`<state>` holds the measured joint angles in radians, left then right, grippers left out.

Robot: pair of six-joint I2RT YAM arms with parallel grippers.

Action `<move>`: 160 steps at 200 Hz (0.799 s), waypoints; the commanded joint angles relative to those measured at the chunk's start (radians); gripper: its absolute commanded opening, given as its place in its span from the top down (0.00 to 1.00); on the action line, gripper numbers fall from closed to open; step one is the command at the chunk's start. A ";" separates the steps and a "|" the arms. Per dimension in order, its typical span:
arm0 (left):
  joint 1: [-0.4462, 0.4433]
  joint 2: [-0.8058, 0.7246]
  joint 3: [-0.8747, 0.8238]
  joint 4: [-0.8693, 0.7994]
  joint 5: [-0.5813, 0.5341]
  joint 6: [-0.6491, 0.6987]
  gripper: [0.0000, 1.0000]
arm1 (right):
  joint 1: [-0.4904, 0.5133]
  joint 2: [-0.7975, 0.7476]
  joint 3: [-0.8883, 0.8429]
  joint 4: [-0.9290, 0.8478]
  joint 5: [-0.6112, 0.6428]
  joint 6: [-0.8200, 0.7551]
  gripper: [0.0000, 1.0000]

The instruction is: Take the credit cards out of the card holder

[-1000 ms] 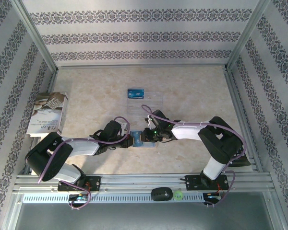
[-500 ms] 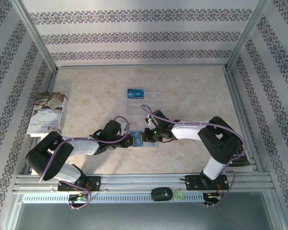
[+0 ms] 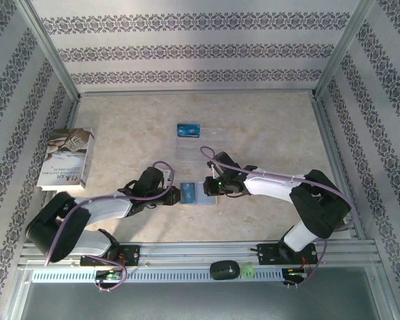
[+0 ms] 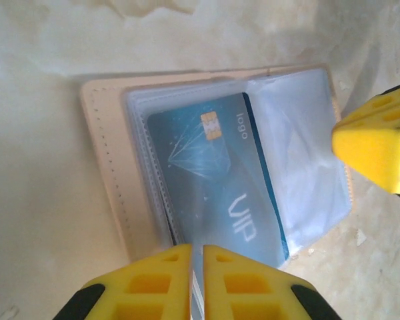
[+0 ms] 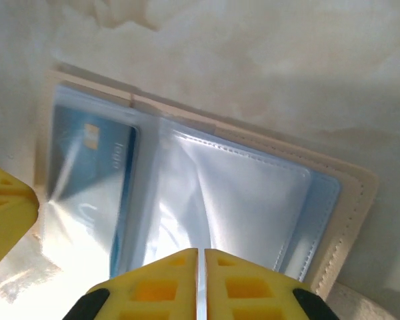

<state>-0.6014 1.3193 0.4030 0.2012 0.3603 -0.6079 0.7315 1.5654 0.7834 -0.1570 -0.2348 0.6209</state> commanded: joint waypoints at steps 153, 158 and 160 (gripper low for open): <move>0.005 0.092 0.055 -0.034 -0.037 0.111 0.86 | 0.014 0.125 0.020 0.177 -0.215 0.119 0.78; 0.005 0.093 0.056 -0.036 -0.039 0.111 0.86 | 0.013 0.124 0.019 0.175 -0.213 0.121 0.78; 0.005 0.093 0.057 -0.037 -0.038 0.111 0.86 | 0.013 0.124 0.019 0.174 -0.213 0.122 0.78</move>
<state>-0.6003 1.4036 0.4603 0.1673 0.3538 -0.5228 0.7441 1.6844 0.8032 0.0013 -0.4473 0.7185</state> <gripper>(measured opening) 0.140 0.217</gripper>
